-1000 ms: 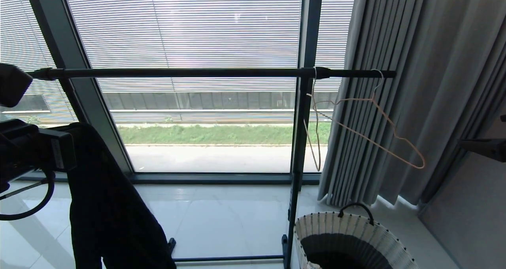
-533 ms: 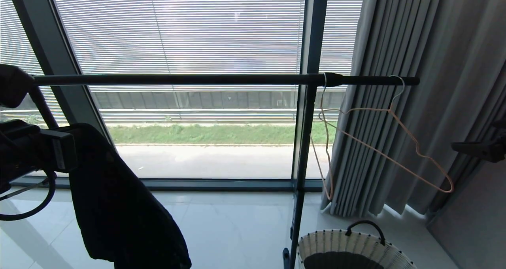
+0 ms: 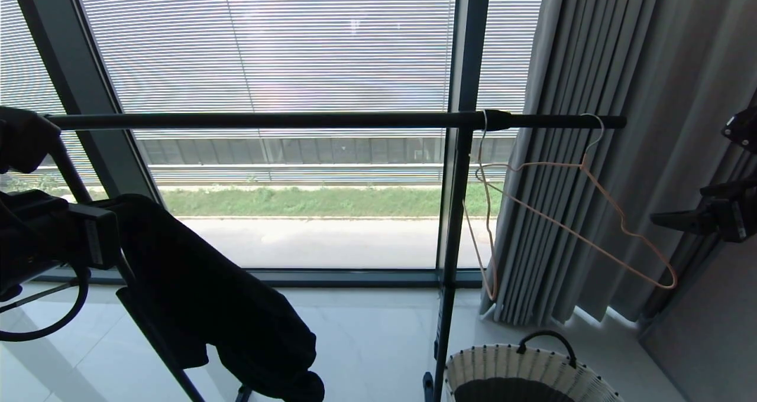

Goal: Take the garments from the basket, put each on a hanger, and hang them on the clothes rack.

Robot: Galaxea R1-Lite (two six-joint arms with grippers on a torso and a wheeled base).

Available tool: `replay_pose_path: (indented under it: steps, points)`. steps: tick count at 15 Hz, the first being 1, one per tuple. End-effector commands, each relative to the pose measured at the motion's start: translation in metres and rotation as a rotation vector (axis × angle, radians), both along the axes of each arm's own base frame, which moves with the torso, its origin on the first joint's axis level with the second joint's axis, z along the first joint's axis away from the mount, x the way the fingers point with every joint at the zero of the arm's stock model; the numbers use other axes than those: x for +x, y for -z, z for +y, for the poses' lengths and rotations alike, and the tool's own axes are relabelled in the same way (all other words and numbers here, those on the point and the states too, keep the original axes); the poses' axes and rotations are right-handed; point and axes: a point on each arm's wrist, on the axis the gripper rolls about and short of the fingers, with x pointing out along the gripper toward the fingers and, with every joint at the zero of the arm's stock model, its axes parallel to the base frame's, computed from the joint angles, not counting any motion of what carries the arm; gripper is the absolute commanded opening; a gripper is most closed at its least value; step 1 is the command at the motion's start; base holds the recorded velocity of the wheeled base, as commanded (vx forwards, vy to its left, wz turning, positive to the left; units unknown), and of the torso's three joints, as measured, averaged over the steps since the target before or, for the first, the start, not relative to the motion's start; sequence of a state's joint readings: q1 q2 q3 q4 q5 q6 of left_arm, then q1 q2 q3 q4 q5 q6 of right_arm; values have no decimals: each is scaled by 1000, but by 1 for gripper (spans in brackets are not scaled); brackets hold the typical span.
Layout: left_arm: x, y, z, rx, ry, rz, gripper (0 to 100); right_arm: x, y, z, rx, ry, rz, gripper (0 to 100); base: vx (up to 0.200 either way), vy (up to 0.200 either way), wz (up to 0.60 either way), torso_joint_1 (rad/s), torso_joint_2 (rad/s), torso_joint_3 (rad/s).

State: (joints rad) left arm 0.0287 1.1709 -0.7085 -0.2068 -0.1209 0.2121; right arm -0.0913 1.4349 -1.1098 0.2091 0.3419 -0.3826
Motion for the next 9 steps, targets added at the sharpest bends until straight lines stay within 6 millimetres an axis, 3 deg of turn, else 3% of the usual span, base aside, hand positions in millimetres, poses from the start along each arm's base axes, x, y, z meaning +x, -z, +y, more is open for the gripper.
replay_pose_path:
  steps: [1, 3, 6, 9]
  points:
    - [-4, -1, 0, 1, 0, -9, 0, 37, 24, -5, 15, -32, 68, 100, 0, 0, 0, 0, 0, 0]
    - [-8, 10, 0, -6, -6, 29, 0, 58, 40, -7, 25, -86, 94, 100, 0, 0, 0, 0, 0, 0]
    - [-9, 11, 0, -43, -17, 34, 0, 91, 60, -16, -4, -111, 88, 100, 0, 0, 0, 0, 0, 0]
    - [-10, 9, 0, -111, -33, 33, 0, 110, 67, -23, 15, -128, 88, 100, 0, 0, 0, 0, 0, 0]
